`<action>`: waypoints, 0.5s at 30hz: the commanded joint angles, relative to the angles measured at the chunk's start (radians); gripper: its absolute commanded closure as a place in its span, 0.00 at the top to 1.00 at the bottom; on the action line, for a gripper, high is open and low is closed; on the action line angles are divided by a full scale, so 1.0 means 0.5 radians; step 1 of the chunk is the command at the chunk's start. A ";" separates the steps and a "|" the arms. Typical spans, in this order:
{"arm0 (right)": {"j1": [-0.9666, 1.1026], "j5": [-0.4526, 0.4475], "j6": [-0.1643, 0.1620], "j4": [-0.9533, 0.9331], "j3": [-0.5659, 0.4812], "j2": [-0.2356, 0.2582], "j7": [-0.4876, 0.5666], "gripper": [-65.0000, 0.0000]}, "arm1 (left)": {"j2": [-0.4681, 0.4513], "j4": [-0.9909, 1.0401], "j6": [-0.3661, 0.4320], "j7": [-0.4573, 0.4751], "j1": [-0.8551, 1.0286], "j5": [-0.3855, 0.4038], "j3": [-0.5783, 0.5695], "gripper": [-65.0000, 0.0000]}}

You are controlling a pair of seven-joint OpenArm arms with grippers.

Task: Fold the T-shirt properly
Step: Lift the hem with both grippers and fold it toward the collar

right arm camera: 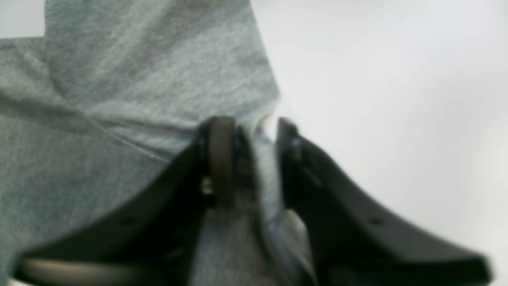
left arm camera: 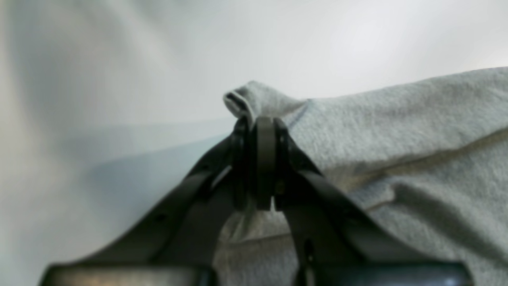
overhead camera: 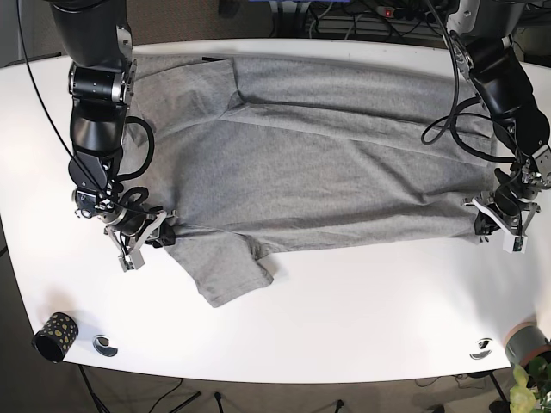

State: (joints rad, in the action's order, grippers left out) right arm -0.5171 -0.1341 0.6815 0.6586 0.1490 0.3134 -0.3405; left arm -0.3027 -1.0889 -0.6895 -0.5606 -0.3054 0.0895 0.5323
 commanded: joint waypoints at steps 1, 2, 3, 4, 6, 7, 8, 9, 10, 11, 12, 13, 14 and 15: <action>-0.069 -0.025 0.010 0.028 0.004 0.035 0.053 0.02 | -0.037 -0.033 0.003 0.043 -0.051 0.031 0.005 0.00; -0.069 -0.025 0.010 0.031 0.004 0.035 0.053 0.00 | -0.037 -0.033 0.003 0.043 -0.051 0.031 0.005 0.00; -0.072 -0.025 0.010 0.031 0.004 0.035 0.050 0.00 | -0.037 -0.033 0.003 0.043 -0.051 0.031 0.005 0.00; -0.072 -0.025 0.010 0.035 0.004 0.035 0.050 0.00 | -0.037 -0.033 0.003 0.043 -0.054 0.031 0.008 0.00; -0.072 -0.034 0.010 0.065 0.004 0.047 0.041 0.00 | -0.037 -0.036 0.003 0.039 -0.060 0.034 0.011 0.00; -0.072 -0.034 0.013 0.099 0.004 0.050 0.038 0.00 | -0.037 -0.042 0.003 0.039 -0.063 0.034 0.011 0.00; -0.063 -0.034 0.013 0.151 0.007 0.050 0.032 0.00 | -0.037 -0.049 0.003 0.036 -0.063 0.037 0.011 0.00; -0.057 -0.028 0.016 0.206 0.010 0.050 0.020 0.00 | -0.037 -0.049 0.003 0.036 -0.066 0.037 0.011 0.00; -0.044 -0.028 0.016 0.262 0.010 0.050 -0.014 0.00 | -0.037 -0.049 0.003 0.036 -0.066 0.037 0.011 0.00; -0.020 -0.028 0.016 0.317 0.010 0.050 -0.051 0.00 | -0.037 -0.049 0.003 0.036 -0.069 0.037 0.011 0.00; 0.011 -0.031 0.016 0.387 0.010 0.053 -0.106 0.00 | -0.037 -0.052 0.003 0.036 -0.069 0.037 0.011 0.00; 0.023 -0.037 0.019 0.449 0.014 0.053 -0.143 0.00 | -0.037 -0.052 0.003 0.036 -0.072 0.037 0.011 0.00; 0.054 -0.037 0.019 0.526 0.014 0.053 -0.180 0.00 | -0.034 -0.052 0.003 0.036 -0.084 0.037 0.011 0.00; 0.078 -0.037 0.019 0.611 0.014 0.053 -0.207 0.00 | -0.031 -0.052 0.003 0.033 -0.103 0.037 0.017 0.00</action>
State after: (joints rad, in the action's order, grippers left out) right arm -0.4660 -0.1371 0.6849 0.8906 0.1497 0.3248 -0.4442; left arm -0.3023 -1.0912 -0.6895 -0.5617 -0.3206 0.0902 0.5343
